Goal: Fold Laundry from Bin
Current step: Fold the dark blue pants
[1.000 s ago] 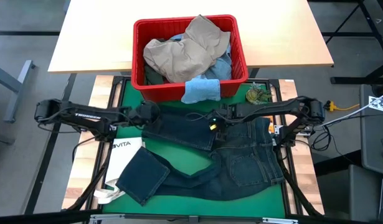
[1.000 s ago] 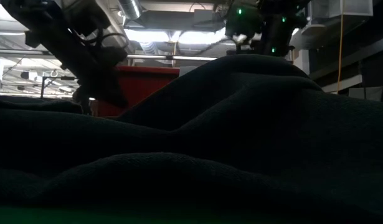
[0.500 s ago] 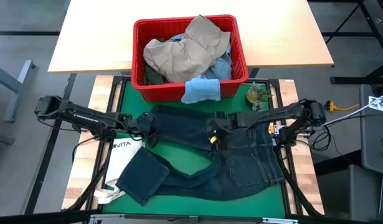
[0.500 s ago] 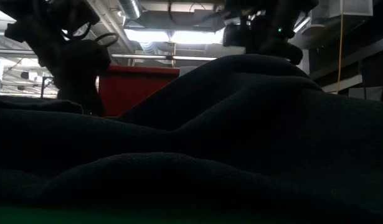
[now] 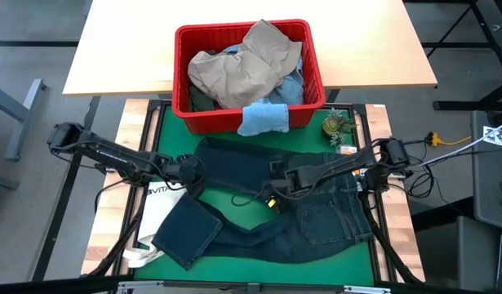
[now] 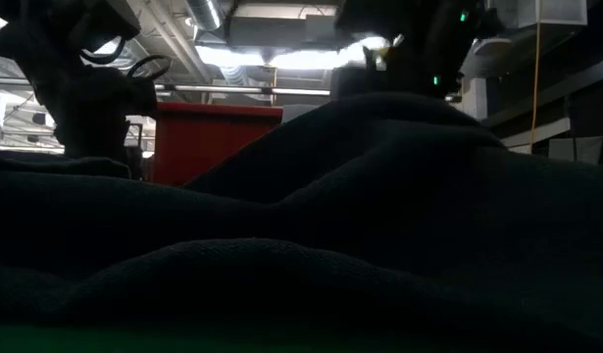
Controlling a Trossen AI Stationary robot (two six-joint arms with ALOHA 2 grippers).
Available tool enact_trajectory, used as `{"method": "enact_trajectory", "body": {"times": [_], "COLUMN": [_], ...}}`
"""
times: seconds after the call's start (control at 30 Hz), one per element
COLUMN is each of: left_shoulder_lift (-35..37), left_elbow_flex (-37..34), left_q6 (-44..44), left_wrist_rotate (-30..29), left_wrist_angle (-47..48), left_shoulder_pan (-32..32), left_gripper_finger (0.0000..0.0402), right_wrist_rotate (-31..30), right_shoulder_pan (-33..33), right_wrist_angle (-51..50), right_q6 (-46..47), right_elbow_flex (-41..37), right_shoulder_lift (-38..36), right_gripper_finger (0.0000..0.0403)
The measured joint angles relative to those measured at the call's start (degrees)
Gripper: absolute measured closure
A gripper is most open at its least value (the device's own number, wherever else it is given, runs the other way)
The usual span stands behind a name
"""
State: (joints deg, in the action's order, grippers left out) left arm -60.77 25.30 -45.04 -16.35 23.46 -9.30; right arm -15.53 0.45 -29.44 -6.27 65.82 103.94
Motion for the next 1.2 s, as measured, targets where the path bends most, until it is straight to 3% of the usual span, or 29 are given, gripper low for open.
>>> {"method": "enact_trajectory", "body": {"times": [0.23, 0.67, 0.83, 1.2], "left_shoulder_lift": [-2.3, -10.5, -8.4, -0.8], "left_elbow_flex": [0.0, 0.3, 0.2, 8.3], "left_q6": [-3.0, -2.9, -2.9, -2.0], "left_wrist_rotate": [0.0, 0.5, 0.7, -0.7], "left_wrist_angle": [4.6, 5.1, 5.6, 10.9], "left_shoulder_pan": [-1.2, -1.4, -1.4, -2.0], "left_gripper_finger": [0.0397, 0.0397, 0.0397, 0.0397], "right_wrist_rotate": [3.0, 3.0, 2.9, 1.1], "right_shoulder_pan": [-0.1, -0.1, -0.1, 0.4], "right_wrist_angle": [0.0, -1.1, -8.0, -9.4], "right_q6": [0.1, -0.3, -2.7, -6.4], "right_elbow_flex": [0.2, 0.5, 3.7, 9.3], "right_shoulder_lift": [4.6, 4.4, 2.8, -1.9], "right_gripper_finger": [0.0258, 0.0258, 0.0258, 0.0258]}}
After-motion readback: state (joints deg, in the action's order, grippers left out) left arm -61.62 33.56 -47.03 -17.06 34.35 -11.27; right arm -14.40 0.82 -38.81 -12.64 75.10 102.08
